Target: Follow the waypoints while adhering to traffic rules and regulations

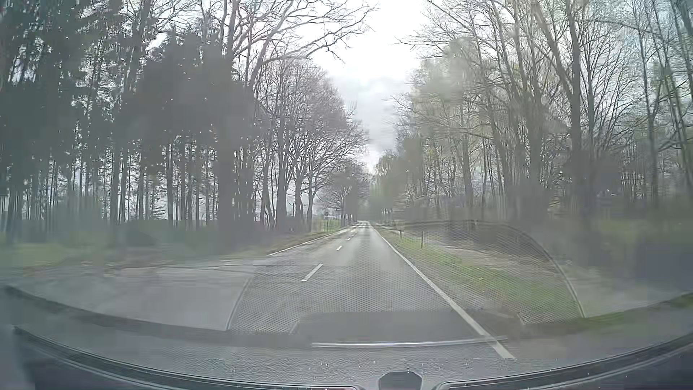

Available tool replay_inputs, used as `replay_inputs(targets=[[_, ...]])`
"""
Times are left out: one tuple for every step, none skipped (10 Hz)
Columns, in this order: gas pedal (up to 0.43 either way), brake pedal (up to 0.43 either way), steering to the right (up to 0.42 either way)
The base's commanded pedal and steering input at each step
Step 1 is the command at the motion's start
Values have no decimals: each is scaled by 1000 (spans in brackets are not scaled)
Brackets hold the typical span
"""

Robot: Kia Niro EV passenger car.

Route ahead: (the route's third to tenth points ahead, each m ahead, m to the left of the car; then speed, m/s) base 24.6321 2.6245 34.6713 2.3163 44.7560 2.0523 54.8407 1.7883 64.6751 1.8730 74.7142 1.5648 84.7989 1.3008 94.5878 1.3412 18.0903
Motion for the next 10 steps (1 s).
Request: replay_inputs(targets=[[150,0,-1],[150,0,-2],[150,0,-2],[150,0,-2],[150,0,-2],[150,0,-2],[150,0,-2],[157,0,-2],[157,0,-1],[157,0,-1]])
